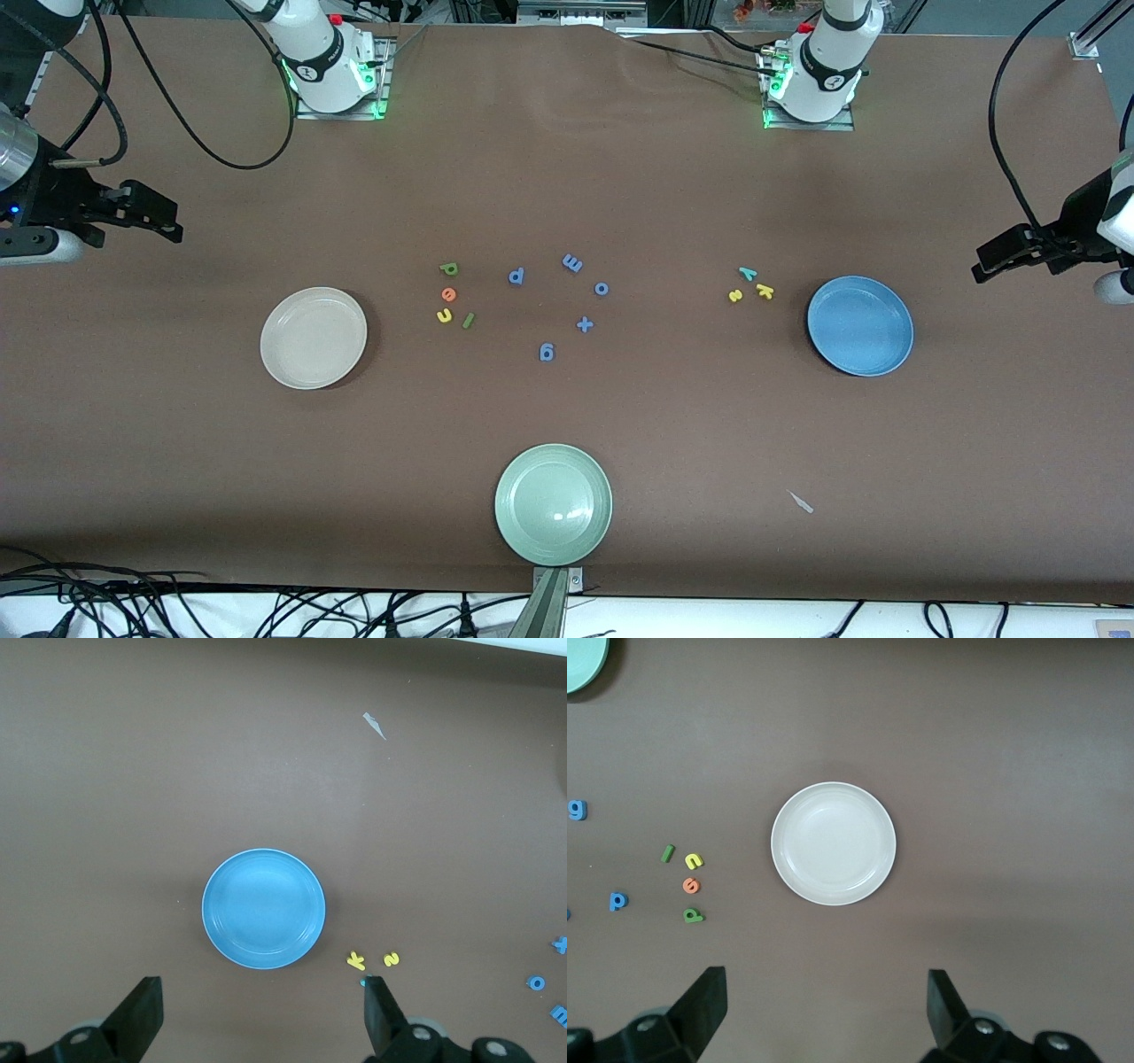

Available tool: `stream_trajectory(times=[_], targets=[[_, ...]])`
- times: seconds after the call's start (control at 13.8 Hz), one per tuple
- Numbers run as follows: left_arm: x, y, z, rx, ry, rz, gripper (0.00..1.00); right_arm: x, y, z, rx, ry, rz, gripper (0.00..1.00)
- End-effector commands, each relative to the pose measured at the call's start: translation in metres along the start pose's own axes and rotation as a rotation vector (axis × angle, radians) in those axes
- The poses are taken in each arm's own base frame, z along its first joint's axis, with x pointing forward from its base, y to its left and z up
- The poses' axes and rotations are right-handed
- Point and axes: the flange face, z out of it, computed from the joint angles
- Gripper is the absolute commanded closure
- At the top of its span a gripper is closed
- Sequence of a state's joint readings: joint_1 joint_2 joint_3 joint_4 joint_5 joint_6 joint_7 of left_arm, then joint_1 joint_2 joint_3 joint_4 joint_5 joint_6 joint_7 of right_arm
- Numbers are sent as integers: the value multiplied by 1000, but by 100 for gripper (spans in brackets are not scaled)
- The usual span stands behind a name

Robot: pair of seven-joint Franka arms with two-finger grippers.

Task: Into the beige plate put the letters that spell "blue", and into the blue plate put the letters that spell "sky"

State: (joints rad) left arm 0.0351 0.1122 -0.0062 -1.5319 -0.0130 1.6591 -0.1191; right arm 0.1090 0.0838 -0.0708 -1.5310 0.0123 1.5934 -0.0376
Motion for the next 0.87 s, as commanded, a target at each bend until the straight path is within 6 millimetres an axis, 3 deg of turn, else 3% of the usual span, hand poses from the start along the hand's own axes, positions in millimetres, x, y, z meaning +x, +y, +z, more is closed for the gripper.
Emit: stream_trajectory(times=[0.0, 0.8], targets=[[0, -2, 7, 0, -18, 13, 0, -2, 2, -3, 8, -7, 16, 0], [-6, -1, 9, 4, -49, 16, 0, -1, 2, -2, 14, -6, 18, 0]])
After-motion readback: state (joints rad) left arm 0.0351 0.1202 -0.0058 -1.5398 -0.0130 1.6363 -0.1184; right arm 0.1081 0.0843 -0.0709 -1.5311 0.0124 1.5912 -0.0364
